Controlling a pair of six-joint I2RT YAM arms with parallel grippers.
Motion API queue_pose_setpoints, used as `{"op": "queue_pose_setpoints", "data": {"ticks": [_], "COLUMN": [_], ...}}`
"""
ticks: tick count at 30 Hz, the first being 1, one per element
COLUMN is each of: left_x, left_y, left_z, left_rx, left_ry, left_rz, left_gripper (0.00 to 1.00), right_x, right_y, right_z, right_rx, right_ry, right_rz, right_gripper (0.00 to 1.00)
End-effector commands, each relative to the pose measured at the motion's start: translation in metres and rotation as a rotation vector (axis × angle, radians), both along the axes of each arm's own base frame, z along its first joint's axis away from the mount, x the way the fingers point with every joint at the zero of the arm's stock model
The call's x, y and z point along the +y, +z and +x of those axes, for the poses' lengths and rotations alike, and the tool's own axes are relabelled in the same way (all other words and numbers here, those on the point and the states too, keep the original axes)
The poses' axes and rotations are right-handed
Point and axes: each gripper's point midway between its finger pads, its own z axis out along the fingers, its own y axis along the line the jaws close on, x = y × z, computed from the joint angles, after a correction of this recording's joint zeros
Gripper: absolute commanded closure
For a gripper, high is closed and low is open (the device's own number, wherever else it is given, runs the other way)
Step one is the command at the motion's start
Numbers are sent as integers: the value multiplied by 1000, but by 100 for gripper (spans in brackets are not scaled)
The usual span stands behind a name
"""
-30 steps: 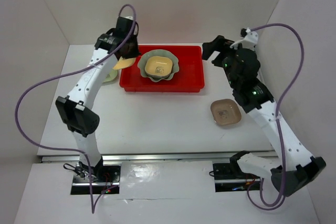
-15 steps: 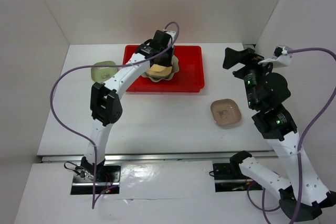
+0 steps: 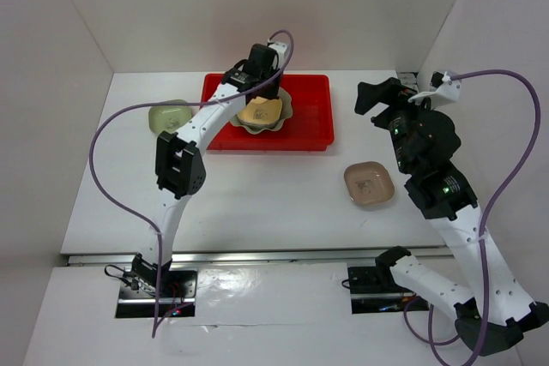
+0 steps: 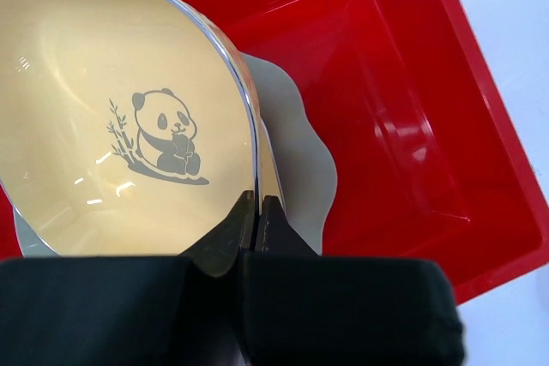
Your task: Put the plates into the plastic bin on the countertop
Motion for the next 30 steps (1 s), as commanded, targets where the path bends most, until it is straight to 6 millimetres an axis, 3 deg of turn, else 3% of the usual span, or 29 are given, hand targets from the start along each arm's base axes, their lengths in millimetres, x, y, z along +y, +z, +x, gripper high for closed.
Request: {"op": "queue_pose_setpoints", "data": {"ticks": [1, 10, 15, 16, 18, 21, 24, 26, 28, 30], "left_x": [-1, 8, 12, 12, 11, 11, 11, 22, 34, 64], "left_y": [1, -30, -26, -26, -24, -9, 29, 68, 91, 120], "left_z": [15, 13, 10, 10, 8, 4, 0, -2, -5, -8], "left_rx": [-35, 35, 50, 50, 54, 42, -7, -75, -106, -147], "left_ry": [22, 67, 87, 87, 79, 78, 89, 145, 215, 319], "left_rz": [-25, -18, -46, -46, -52, -76, -126, -156, -179, -197], "left_gripper": [100, 98, 83, 69, 61, 26, 0, 0, 0, 0], "right_x": [2, 8, 9, 11, 14, 14, 15, 15, 17, 17], "right_y": [4, 0, -3, -3, -3, -3, -5, -5, -5, -5], "right_z": [-1, 2, 5, 5, 4, 4, 7, 7, 7, 7], "right_rx": [-18, -10, 0, 0, 0, 0, 8, 8, 8, 8], "right_ry": [9, 30, 31, 40, 49, 49, 49, 49, 58, 58], "right_rz": [-9, -5, 0, -1, -1, -1, -5, -5, -6, -6], "right_gripper": [5, 5, 5, 5, 5, 5, 5, 5, 5, 5]}}
